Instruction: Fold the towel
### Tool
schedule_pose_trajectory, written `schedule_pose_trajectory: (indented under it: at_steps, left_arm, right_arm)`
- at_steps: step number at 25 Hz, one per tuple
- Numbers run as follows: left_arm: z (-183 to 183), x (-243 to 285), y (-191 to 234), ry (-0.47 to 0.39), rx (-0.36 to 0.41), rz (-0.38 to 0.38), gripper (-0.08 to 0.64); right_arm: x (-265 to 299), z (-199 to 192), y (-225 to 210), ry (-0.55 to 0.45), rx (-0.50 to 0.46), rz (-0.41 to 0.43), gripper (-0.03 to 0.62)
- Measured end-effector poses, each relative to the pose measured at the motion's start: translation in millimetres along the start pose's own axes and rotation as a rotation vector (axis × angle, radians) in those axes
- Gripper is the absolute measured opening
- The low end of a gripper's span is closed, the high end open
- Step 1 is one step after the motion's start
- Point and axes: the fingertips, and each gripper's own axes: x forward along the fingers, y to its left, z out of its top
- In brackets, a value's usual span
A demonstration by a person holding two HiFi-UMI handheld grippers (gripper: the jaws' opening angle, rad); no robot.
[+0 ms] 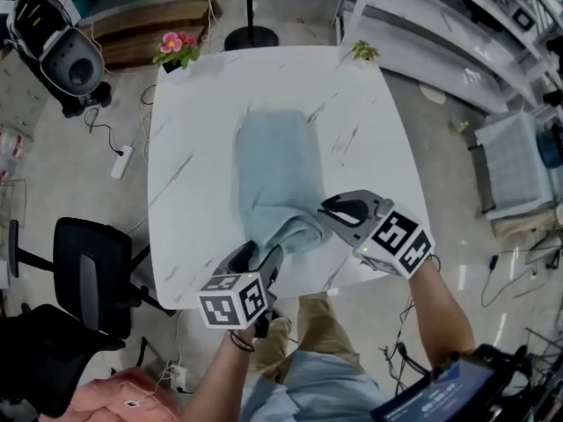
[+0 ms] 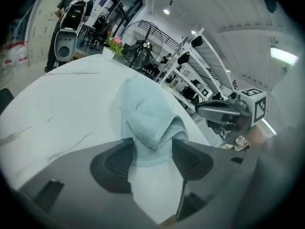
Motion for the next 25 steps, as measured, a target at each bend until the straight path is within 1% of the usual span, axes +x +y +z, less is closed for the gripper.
schedule_pose_trajectory:
  at_steps: [3, 5, 8, 10, 12, 15, 17, 19, 22, 24, 25]
  left_arm:
    - [6, 12, 4, 0.005, -0.015, 0.049, 0.256]
    - [8, 16, 11, 0.004, -0.024, 0.097, 0.228]
    - [13, 14, 22, 0.007, -0.022, 0.164, 0.079]
    - [16, 5, 23, 0.012, 0.010, 0.173, 0.058]
    - [15, -6, 22, 0.021, 0.053, 0.167, 0.055]
    - [5, -18, 29, 0.055, 0.120, 0.160, 0.057]
    - [-3, -22, 39, 0.082, 0.146, 0.174, 0.057]
    - [-12, -24, 46, 0.101, 0.162, 0.182, 0.061]
    - [-18, -23, 48, 0.101, 0.181, 0.165, 0.067]
    - [-19, -25, 46, 0.105, 0.178, 0.144, 0.075]
    - [-18, -28, 45, 0.108, 0.175, 0.131, 0.085]
  right_arm:
    - [-2, -5, 3, -0.001, -0.003, 0.018, 0.044]
    - [-1, -11, 4, 0.003, -0.004, 0.032, 0.048]
    - [3, -16, 3, 0.002, 0.007, 0.044, 0.049]
    - [7, -18, 3, 0.003, 0.008, 0.044, 0.049]
    - [14, -22, 9, 0.005, 0.000, 0.061, 0.046]
    - [31, -29, 31, 0.020, -0.020, 0.125, 0.043]
    - [43, -40, 46, 0.067, -0.062, 0.171, 0.043]
    - [51, -56, 57, 0.132, -0.136, 0.196, 0.037]
    - [56, -68, 62, 0.179, -0.243, 0.191, 0.032]
    - [55, -65, 62, 0.182, -0.264, 0.180, 0.032]
    - [52, -60, 62, 0.169, -0.256, 0.176, 0.034]
